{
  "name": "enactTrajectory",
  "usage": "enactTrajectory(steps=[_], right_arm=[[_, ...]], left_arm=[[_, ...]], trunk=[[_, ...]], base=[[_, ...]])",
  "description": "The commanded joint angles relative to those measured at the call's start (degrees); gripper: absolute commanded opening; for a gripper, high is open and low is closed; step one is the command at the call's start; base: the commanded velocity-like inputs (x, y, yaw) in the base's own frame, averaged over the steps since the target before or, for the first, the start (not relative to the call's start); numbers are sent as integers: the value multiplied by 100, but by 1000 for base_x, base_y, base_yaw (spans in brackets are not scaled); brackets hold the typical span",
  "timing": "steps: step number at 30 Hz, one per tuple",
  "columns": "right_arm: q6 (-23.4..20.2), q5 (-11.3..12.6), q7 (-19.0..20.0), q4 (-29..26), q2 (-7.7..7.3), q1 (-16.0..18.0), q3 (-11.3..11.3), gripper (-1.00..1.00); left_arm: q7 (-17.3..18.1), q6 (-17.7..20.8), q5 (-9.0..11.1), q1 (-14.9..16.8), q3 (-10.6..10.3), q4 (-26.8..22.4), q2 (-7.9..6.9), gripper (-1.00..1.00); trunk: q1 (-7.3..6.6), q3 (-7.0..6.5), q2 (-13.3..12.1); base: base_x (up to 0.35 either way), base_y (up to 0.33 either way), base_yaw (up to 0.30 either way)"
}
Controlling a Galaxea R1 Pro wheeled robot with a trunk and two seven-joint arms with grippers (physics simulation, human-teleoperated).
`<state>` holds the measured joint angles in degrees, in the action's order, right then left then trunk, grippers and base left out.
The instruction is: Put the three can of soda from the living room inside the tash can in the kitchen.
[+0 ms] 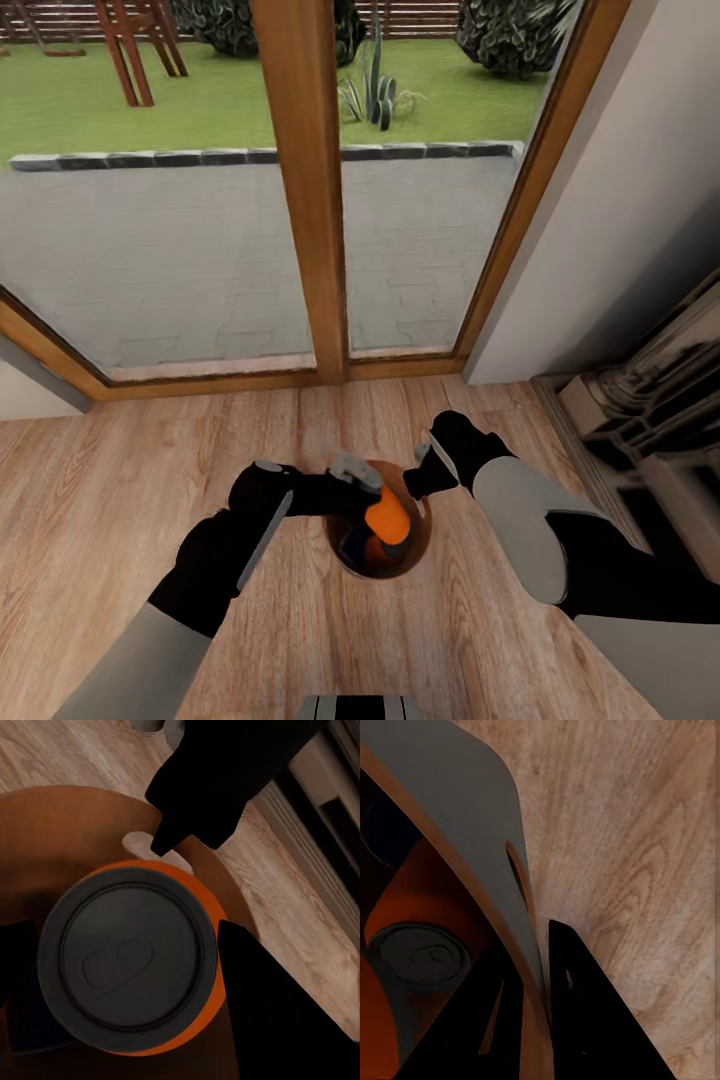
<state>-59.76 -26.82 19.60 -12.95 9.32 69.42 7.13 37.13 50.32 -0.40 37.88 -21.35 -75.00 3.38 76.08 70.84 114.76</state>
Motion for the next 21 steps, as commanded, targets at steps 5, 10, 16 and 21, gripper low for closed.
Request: enactTrajectory(steps=[5,10,16,21], right_arm=[[-24,185,25,3,14,1,51,-100],[-24,185,26,10,17,1,55,-100],[-24,184,22,19,17,1,52,-100],[-24,185,18,20,17,1,51,-100]], left_arm=[[-474,-111,-11,0,-336,156,48,-100],[-1234,-136,15,-6,-816,187,49,-100],[-1376,-138,8,-1,-871,180,25,-100],[-1715,-181,13,0,-887,203,14,-100]], trunk=[[0,0,0],[0,0,0],[0,0,0],[0,0,0]], base=[[0,0,0],[0,0,0],[0,0,0],[0,0,0]])
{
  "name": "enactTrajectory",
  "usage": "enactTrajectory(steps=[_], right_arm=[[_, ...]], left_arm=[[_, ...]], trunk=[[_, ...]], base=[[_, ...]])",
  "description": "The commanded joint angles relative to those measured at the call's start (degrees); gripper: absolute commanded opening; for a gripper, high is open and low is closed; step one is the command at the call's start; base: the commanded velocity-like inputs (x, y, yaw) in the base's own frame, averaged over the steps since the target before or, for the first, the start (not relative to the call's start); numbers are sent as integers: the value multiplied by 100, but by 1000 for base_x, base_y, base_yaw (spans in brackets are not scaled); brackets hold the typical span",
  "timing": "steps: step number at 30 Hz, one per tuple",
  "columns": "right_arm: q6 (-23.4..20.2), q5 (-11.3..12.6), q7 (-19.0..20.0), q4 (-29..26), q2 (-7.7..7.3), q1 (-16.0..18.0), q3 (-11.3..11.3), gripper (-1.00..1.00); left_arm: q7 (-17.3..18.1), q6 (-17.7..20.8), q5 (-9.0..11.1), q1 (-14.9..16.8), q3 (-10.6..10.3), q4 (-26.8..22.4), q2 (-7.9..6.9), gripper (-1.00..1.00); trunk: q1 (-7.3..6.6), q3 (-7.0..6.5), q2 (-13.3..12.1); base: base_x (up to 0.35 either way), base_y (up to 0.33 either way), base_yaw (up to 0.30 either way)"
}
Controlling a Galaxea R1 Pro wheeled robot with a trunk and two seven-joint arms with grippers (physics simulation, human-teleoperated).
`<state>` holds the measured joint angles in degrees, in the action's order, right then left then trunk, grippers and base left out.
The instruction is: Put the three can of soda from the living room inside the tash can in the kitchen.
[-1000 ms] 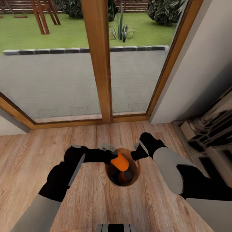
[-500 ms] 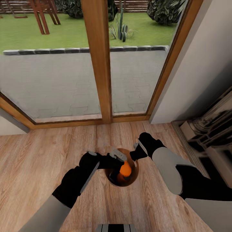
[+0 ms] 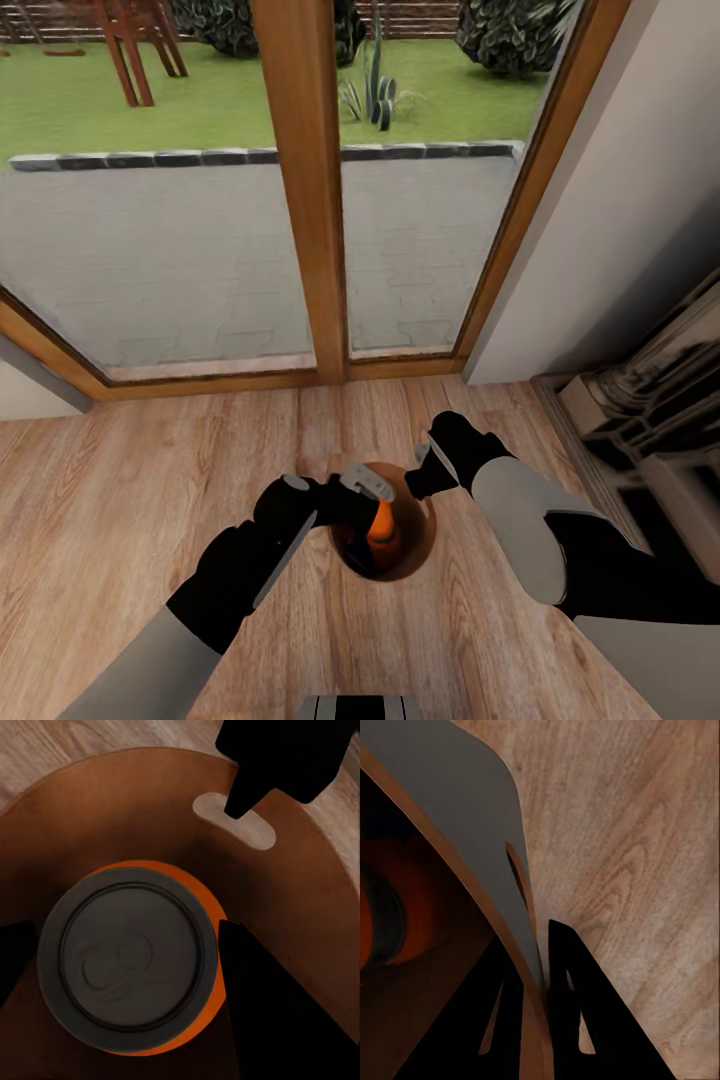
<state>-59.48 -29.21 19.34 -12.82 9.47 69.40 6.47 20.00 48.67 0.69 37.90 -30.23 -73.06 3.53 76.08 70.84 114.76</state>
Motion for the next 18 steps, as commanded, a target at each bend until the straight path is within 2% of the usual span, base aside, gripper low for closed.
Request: enactTrajectory(steps=[1,6,7,18], right_arm=[[-53,424,47,7,2,4,117,-100],[-53,425,46,11,1,4,117,-100],[-53,425,46,13,1,4,117,-100],[-53,425,50,16,2,4,117,-100]], left_arm=[[-10,-26,-96,-2,1,10,-1,-100],[-48,-66,-113,-2,0,29,3,-100],[-55,-70,-116,-2,-1,32,5,100],[-59,-85,-128,-1,-1,46,7,100]], trunk=[[0,0,0],[0,0,0],[0,0,0],[0,0,0]], base=[[0,0,0],[0,0,0],[0,0,0],[0,0,0]])
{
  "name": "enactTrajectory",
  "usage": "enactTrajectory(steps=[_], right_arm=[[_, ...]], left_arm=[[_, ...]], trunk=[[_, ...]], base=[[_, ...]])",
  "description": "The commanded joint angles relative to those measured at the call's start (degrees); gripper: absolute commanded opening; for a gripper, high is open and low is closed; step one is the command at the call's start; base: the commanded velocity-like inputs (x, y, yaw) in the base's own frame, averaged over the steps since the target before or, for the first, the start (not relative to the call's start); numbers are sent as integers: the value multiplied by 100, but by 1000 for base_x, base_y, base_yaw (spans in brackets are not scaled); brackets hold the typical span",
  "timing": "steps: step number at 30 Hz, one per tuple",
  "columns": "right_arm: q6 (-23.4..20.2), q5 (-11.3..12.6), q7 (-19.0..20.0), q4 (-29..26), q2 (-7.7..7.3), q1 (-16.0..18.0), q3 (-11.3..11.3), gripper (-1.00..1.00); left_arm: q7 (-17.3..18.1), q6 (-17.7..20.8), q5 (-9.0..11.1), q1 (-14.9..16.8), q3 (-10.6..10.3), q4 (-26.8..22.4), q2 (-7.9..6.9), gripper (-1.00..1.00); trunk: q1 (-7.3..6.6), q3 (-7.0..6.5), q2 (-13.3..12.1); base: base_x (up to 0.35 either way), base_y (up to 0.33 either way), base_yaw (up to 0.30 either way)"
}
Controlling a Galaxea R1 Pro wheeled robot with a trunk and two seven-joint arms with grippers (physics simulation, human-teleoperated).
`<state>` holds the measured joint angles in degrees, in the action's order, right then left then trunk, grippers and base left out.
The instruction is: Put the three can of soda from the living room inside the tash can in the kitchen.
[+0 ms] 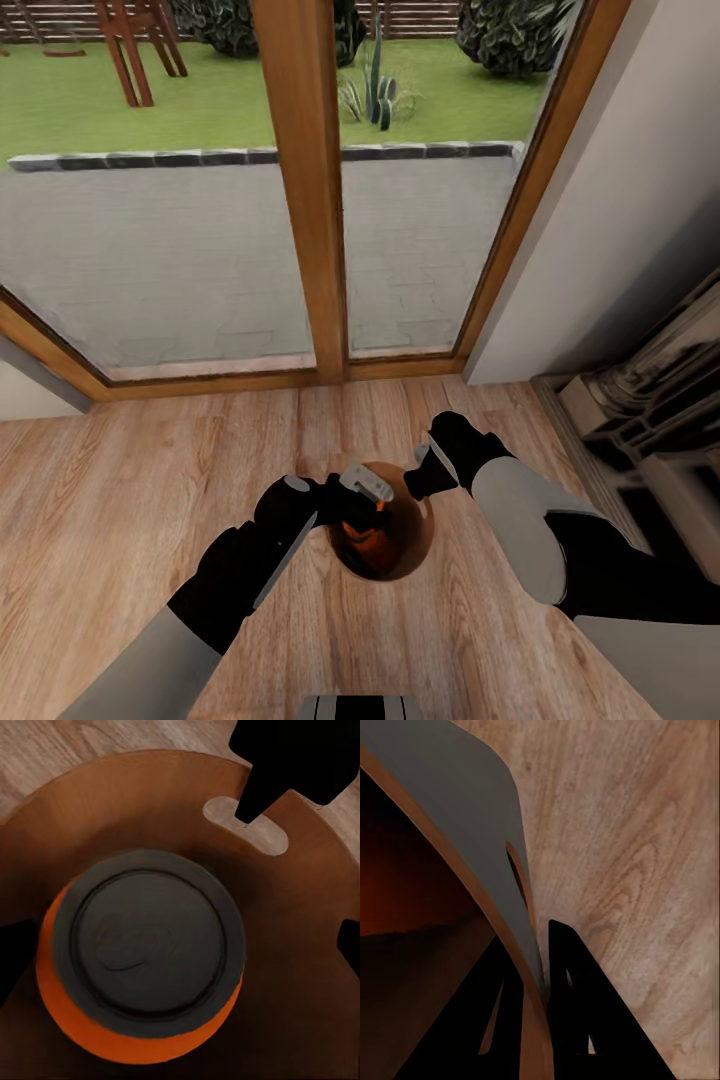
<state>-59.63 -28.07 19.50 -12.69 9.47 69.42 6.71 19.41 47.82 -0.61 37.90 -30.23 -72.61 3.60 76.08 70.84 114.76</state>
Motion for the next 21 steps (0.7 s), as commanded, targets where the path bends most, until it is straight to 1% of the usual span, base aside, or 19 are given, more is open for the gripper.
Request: enactTrajectory(steps=[1,10,14,15,16,17,18,21], right_arm=[[-37,311,33,3,2,1,93,-100],[-37,309,31,3,-6,1,93,-100],[-37,306,32,3,-7,1,93,-100],[-37,304,32,3,-10,1,93,-100],[-37,303,34,-1,-13,1,89,-100],[-37,303,33,-2,-13,1,88,-100],[-37,302,33,-3,-16,1,87,-100],[-37,298,30,-4,-20,1,86,-100]], left_arm=[[1,0,1,1,0,1,0,100],[32,-4,35,1,6,-63,-22,100],[60,-82,41,-32,24,-105,-37,100],[69,-108,42,-52,33,-113,-59,100],[75,-171,46,-61,35,-120,-187,100],[78,-201,47,-63,35,-122,-241,100],[87,-267,63,-66,35,-128,-374,100],[148,-337,82,-72,39,-140,-602,100]], trunk=[[0,0,0],[0,0,0],[0,0,0],[0,0,0],[0,0,0],[0,0,0],[0,0,0],[0,0,0]], base=[[0,0,0],[0,0,0],[0,0,0],[0,0,0],[0,0,0],[0,0,0],[0,0,0],[0,0,0]])
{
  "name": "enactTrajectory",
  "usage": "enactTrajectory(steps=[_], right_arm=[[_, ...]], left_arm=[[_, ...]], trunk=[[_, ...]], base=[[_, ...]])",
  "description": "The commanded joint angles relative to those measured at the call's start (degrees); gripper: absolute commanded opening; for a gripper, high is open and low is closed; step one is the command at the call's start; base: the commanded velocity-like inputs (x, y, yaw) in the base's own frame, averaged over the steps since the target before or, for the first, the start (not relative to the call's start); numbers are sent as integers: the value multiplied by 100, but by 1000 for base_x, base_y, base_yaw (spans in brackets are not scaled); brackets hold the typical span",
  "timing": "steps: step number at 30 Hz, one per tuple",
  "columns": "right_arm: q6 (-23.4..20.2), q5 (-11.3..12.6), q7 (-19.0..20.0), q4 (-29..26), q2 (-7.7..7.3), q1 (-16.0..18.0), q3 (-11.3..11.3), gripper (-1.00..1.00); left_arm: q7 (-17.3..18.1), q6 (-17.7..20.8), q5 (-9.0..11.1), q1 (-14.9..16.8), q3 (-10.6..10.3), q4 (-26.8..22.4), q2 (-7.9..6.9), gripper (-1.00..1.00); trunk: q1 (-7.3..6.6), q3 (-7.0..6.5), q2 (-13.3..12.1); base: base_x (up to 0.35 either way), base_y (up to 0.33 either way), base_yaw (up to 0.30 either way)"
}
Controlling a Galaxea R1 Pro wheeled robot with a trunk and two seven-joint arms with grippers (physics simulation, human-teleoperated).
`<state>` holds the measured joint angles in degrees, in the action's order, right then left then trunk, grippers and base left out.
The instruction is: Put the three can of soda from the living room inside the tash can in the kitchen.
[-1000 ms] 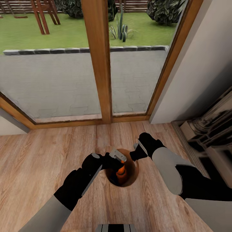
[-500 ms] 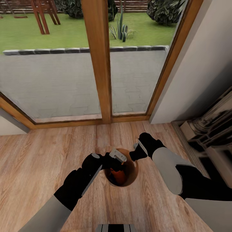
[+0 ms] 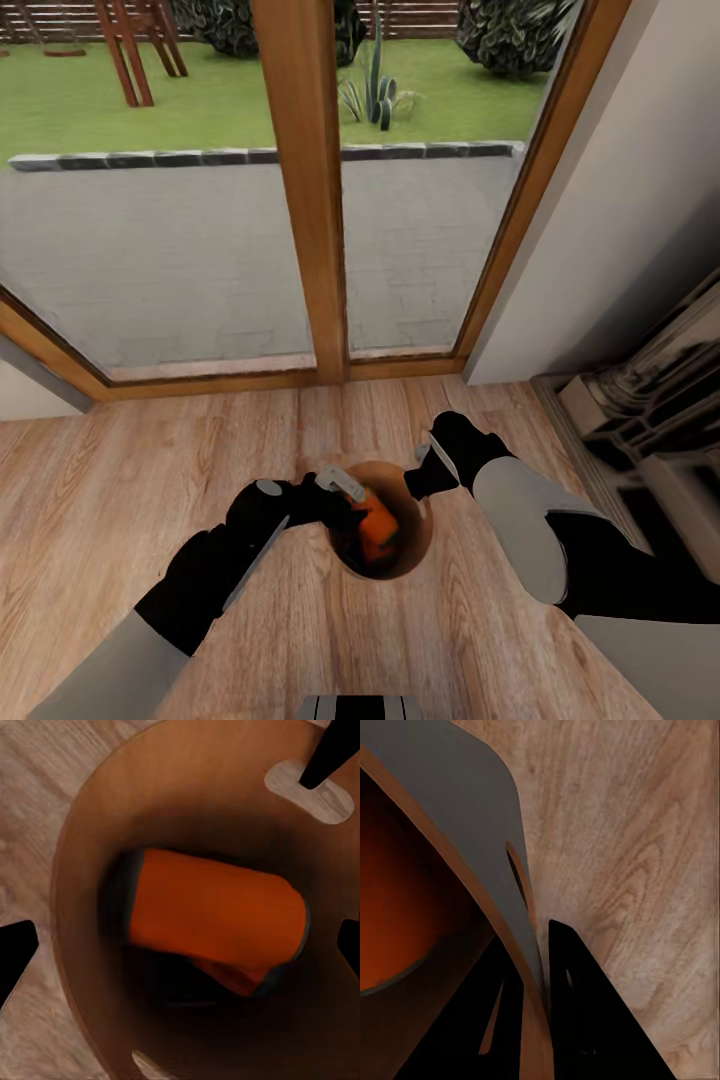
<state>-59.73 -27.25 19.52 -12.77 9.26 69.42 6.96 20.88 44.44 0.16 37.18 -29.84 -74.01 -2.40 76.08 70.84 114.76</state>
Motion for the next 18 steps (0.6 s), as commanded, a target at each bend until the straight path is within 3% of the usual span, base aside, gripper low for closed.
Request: enactTrajectory(steps=[1,3,6,8,12,17,18], right_arm=[[-27,214,27,3,0,1,61,-100],[-27,213,26,3,-2,1,61,-100],[-27,205,26,2,-3,1,62,-100],[-27,204,25,2,-3,1,64,-100],[-27,203,25,6,-3,1,68,-100],[-27,198,25,10,-24,1,69,-100],[-27,199,25,10,-29,1,71,-100]], left_arm=[[82,-34,10,-3,3,-18,-148,100],[254,-112,16,-13,11,-69,-362,100],[643,-261,25,-151,64,-410,-877,100],[702,-277,29,-235,146,-552,-986,100],[914,-301,34,-454,637,-818,-1130,100],[1344,-756,-18,-737,1758,-895,-1183,100],[1353,-836,-26,-764,1880,-881,-1185,100]], trunk=[[0,0,0],[0,0,0],[0,0,0],[0,0,0],[0,0,0],[0,0,0],[0,0,0]], base=[[0,0,0],[0,0,0],[0,0,0],[0,0,0],[0,0,0],[0,0,0],[0,0,0]])
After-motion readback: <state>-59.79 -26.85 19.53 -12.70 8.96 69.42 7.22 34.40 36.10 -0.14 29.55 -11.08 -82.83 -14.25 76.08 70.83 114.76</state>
